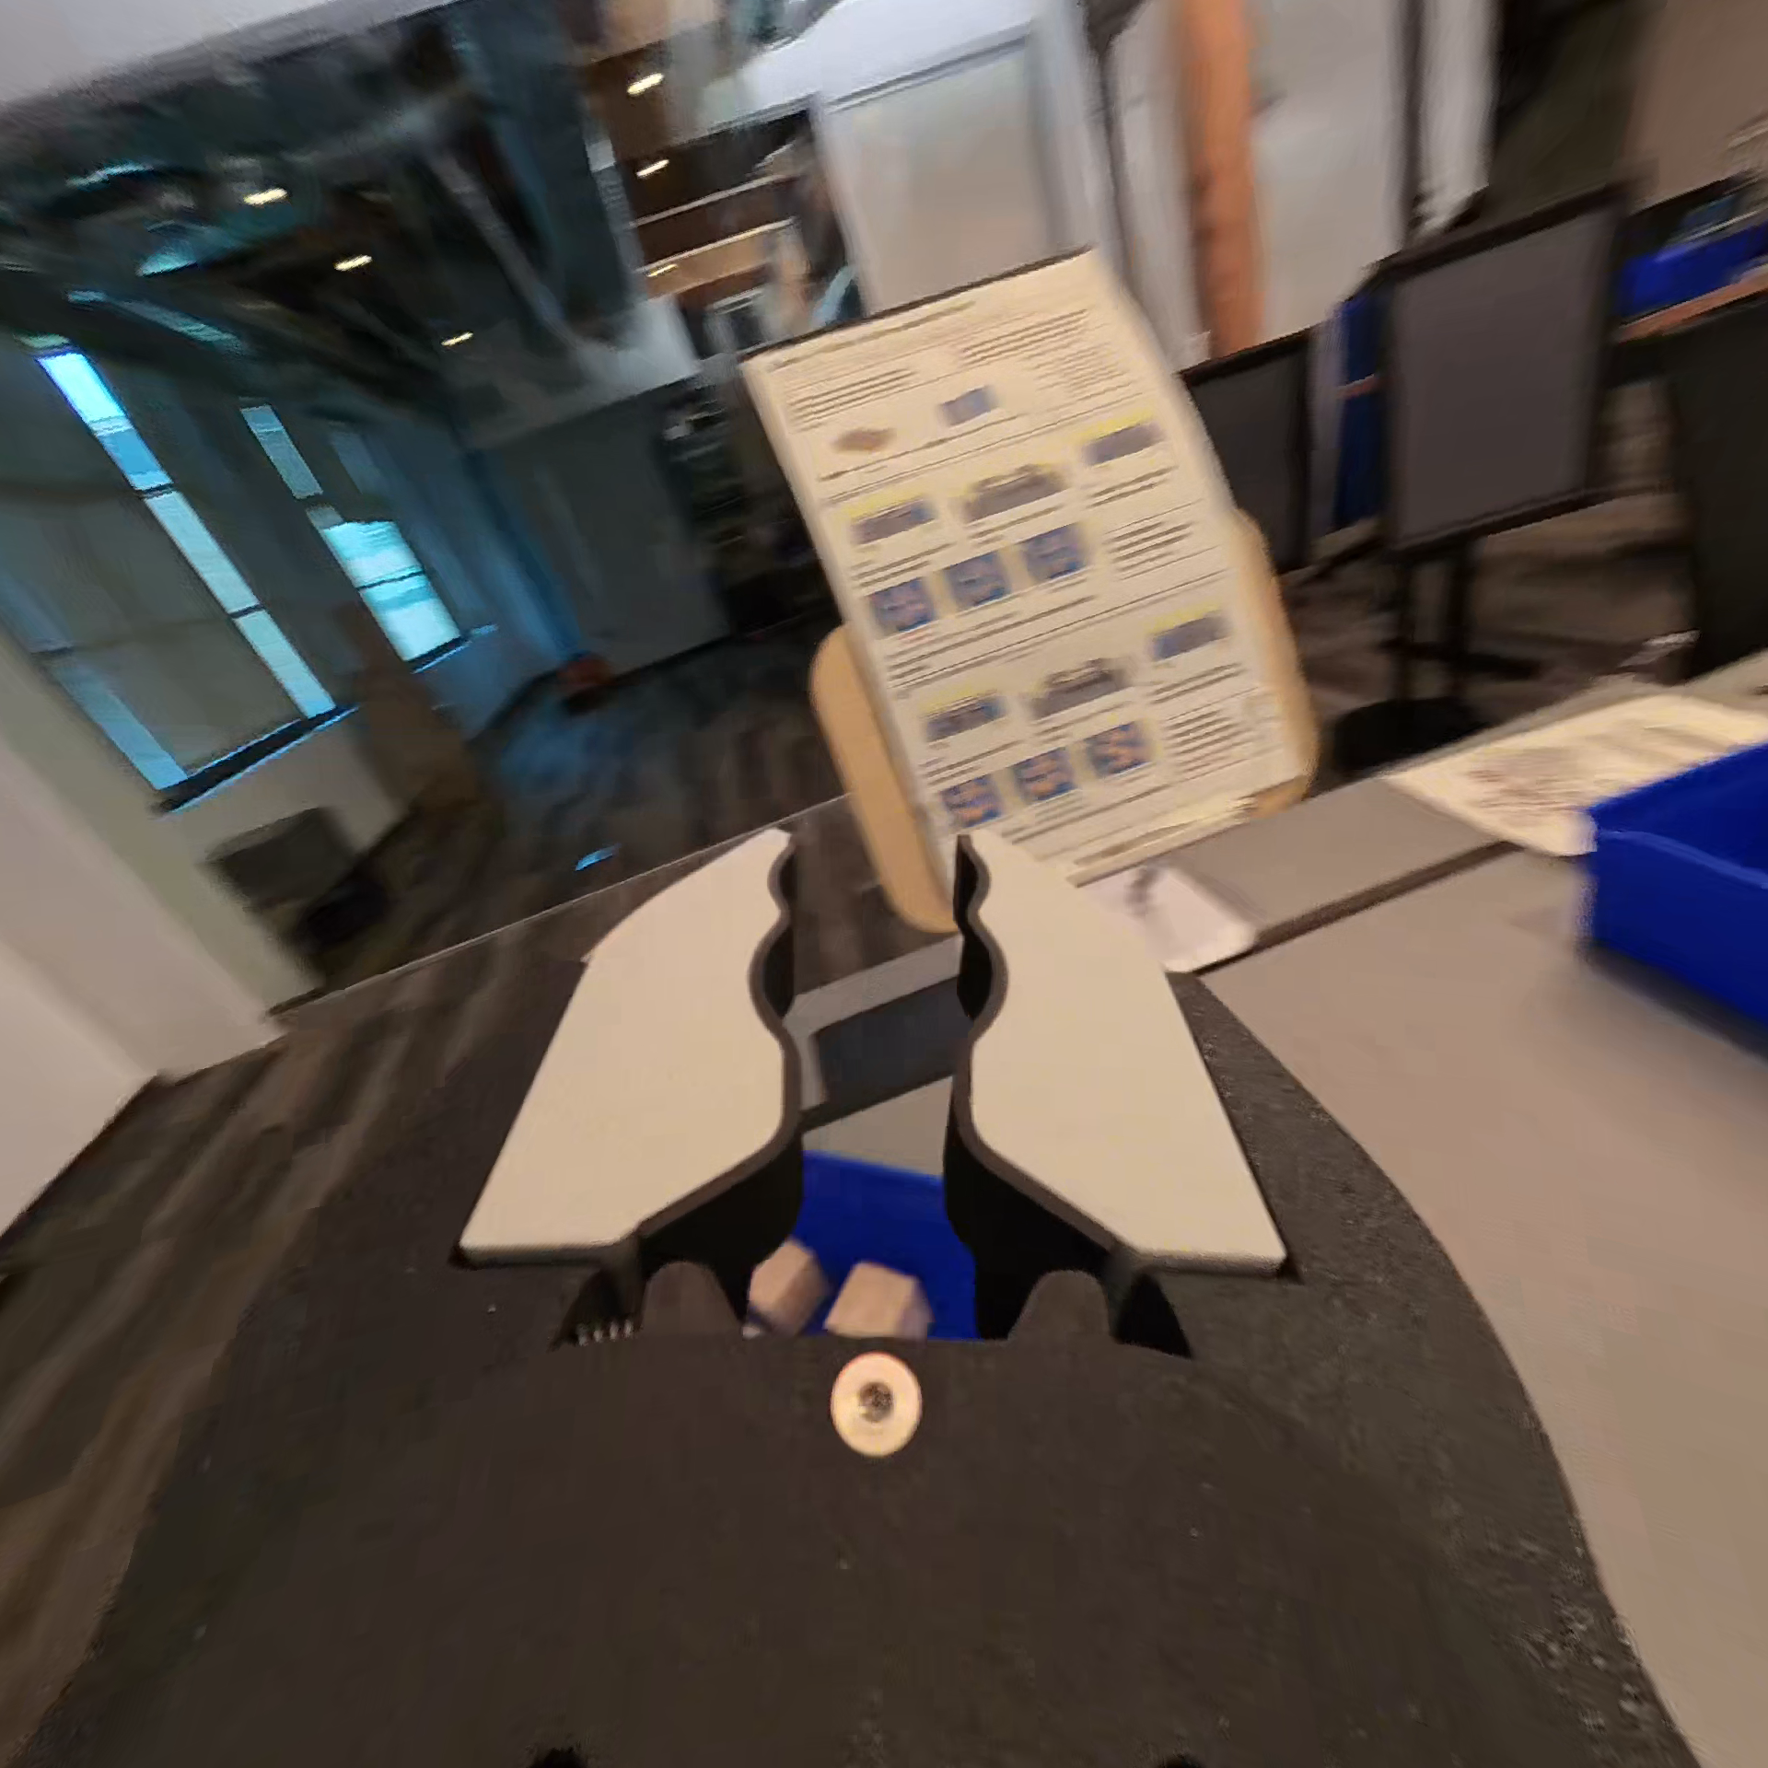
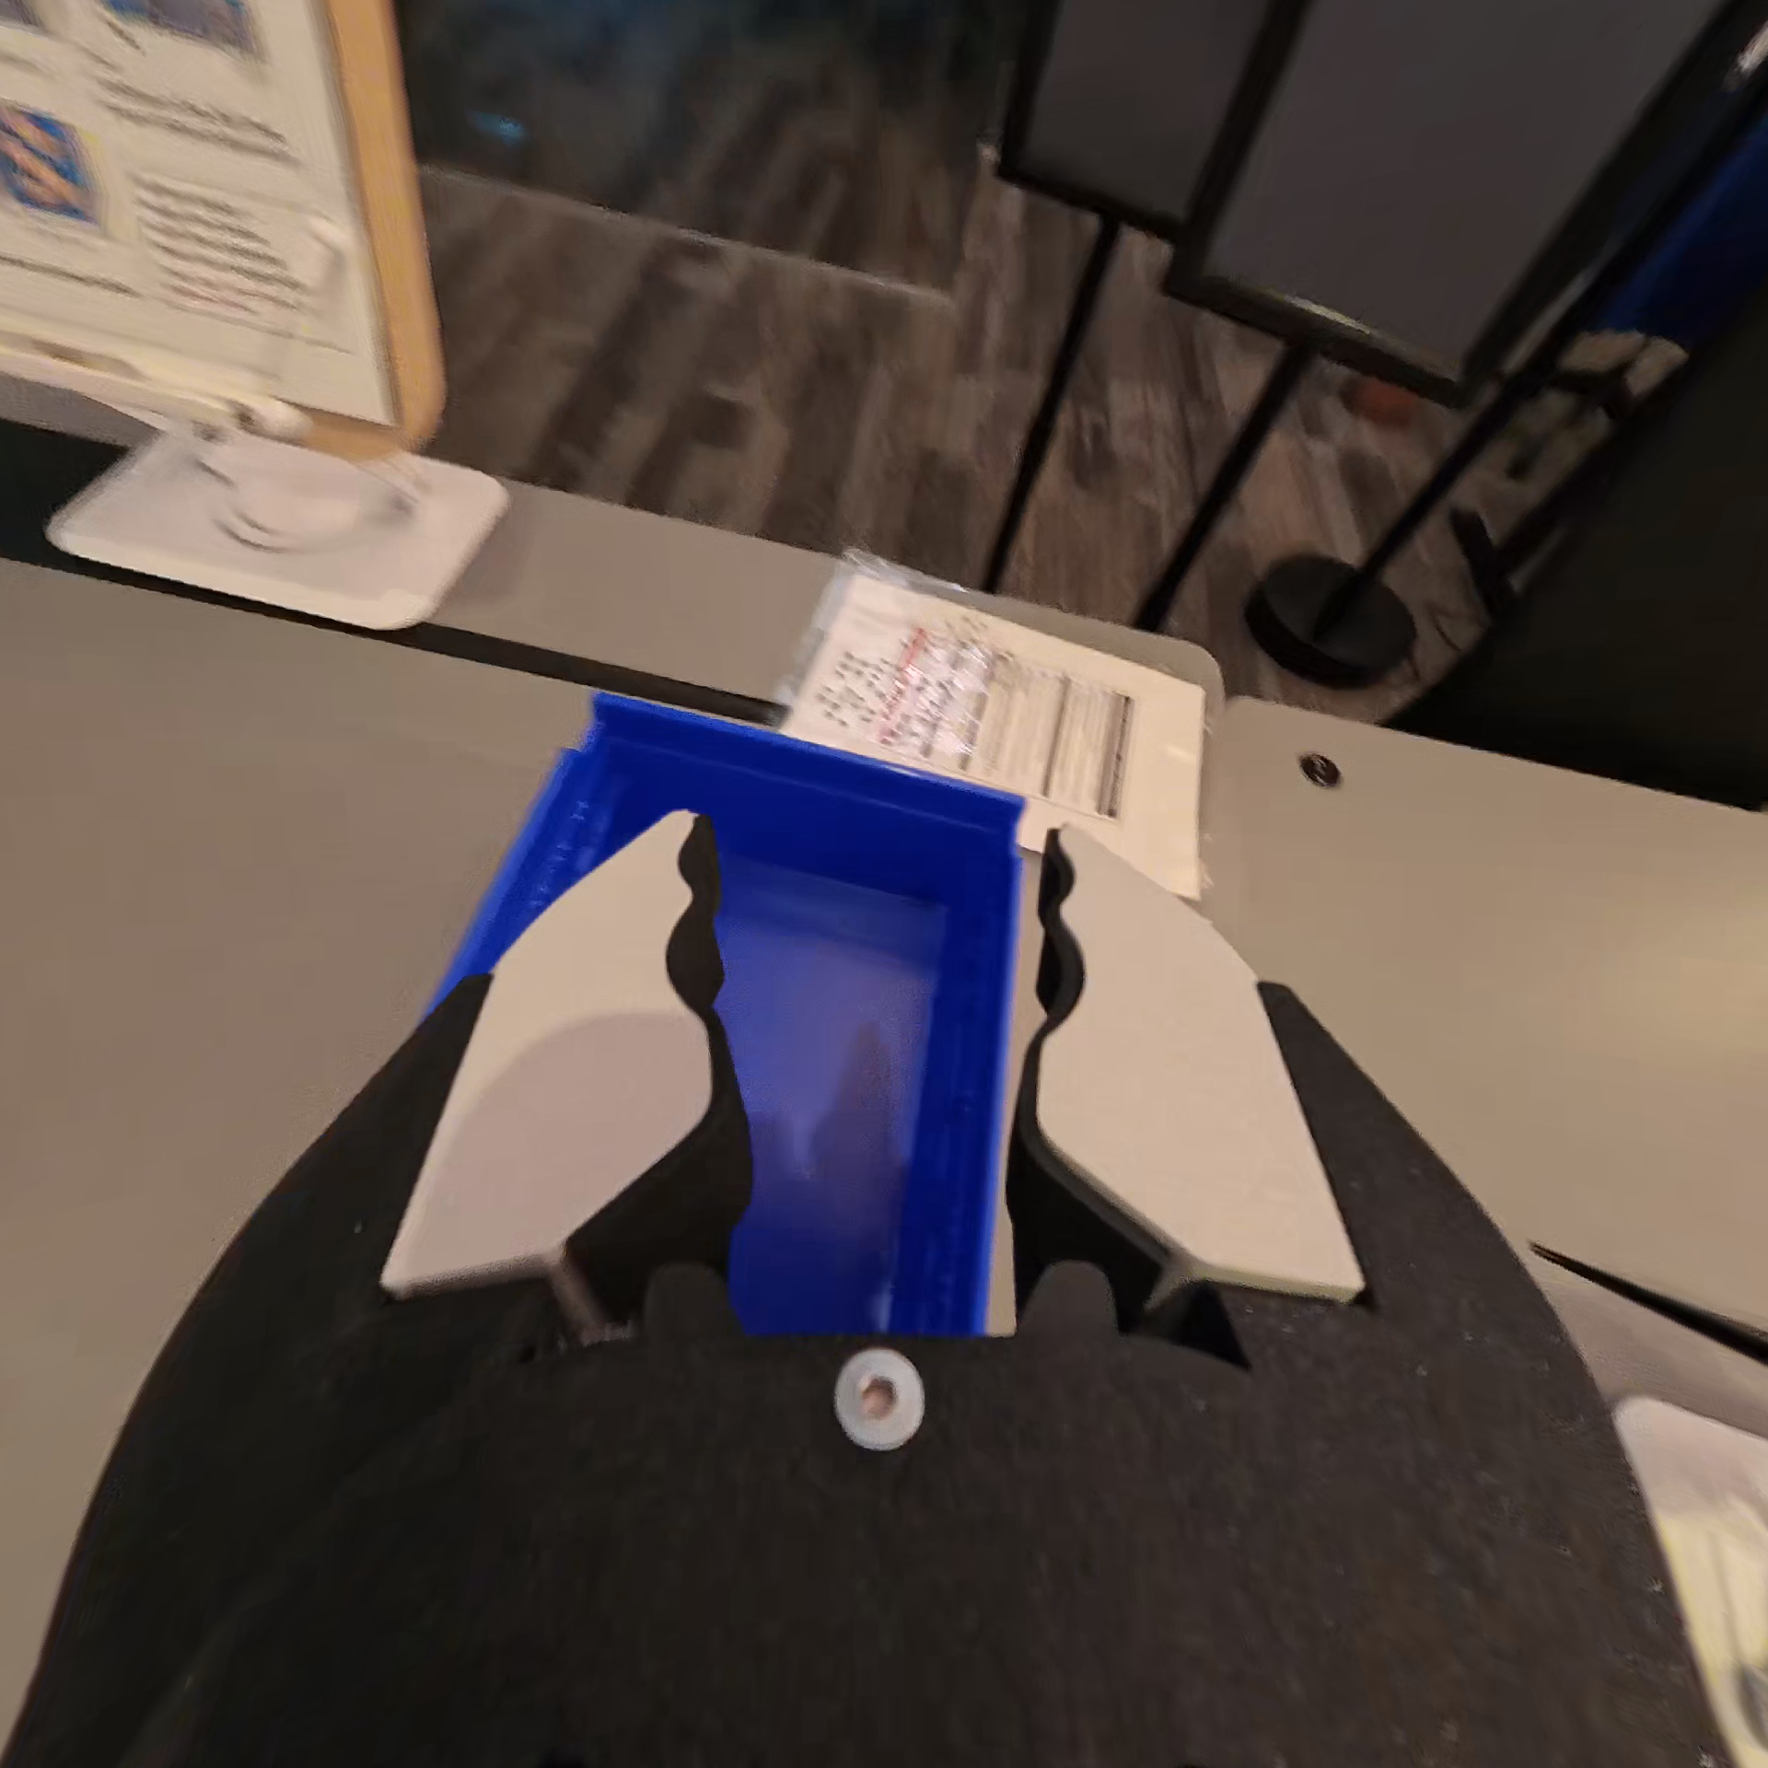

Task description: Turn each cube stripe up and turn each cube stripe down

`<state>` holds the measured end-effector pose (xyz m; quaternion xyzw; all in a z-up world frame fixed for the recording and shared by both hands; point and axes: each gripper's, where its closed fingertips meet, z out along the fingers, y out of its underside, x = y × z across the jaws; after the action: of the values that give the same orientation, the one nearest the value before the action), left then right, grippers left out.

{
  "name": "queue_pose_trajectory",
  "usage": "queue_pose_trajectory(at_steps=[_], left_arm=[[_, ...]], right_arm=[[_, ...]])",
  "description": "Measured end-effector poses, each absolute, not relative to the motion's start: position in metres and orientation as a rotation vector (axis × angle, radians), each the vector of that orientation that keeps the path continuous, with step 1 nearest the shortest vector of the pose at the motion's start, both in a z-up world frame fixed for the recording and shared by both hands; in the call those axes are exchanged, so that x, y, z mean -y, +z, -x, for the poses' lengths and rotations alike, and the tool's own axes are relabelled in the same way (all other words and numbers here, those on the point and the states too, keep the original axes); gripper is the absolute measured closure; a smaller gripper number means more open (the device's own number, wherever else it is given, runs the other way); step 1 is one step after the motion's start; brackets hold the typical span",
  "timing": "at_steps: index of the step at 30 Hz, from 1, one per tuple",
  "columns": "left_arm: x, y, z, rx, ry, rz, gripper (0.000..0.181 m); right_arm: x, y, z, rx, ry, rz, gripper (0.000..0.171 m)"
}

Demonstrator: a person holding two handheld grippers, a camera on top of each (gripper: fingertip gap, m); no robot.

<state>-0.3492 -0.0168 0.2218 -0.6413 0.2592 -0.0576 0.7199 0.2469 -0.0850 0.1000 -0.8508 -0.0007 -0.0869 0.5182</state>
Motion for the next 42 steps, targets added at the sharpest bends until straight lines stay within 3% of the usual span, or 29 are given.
queue_pose_trajectory(at_steps=[1,5,10,21,23,26,34,42], left_arm=[[0.006,0.213,0.364,-0.534,-0.059,1.463,0.147],[-0.025,0.118,0.430,-0.451,0.106,1.879,0.120],[-0.034,0.010,0.487,-0.250,0.017,2.235,0.119],[-0.017,-0.083,0.500,-0.036,-0.079,2.711,0.105],[-0.019,-0.090,0.495,-0.038,-0.085,2.732,0.117],[-0.022,-0.091,0.500,-0.084,-0.002,2.759,0.122],[-0.052,-0.091,0.519,-0.165,0.001,2.793,0.170],[-0.091,-0.091,0.525,-0.484,0.009,2.797,0.170]], right_arm=[[0.086,0.105,-0.238,0.017,-0.182,2.030,0.107],[0.086,0.095,-0.230,0.015,-0.128,2.065,0.099],[0.072,0.072,-0.234,0.079,-0.106,2.135,0.097],[0.079,0.062,-0.222,0.183,-0.025,2.179,0.097],[0.080,0.063,-0.221,0.202,-0.039,2.177,0.098],[0.079,0.066,-0.216,0.225,-0.011,2.160,0.100],[0.075,0.053,-0.218,0.252,-0.052,2.219,0.100],[0.068,0.040,-0.219,0.293,-0.163,2.283,0.103]])
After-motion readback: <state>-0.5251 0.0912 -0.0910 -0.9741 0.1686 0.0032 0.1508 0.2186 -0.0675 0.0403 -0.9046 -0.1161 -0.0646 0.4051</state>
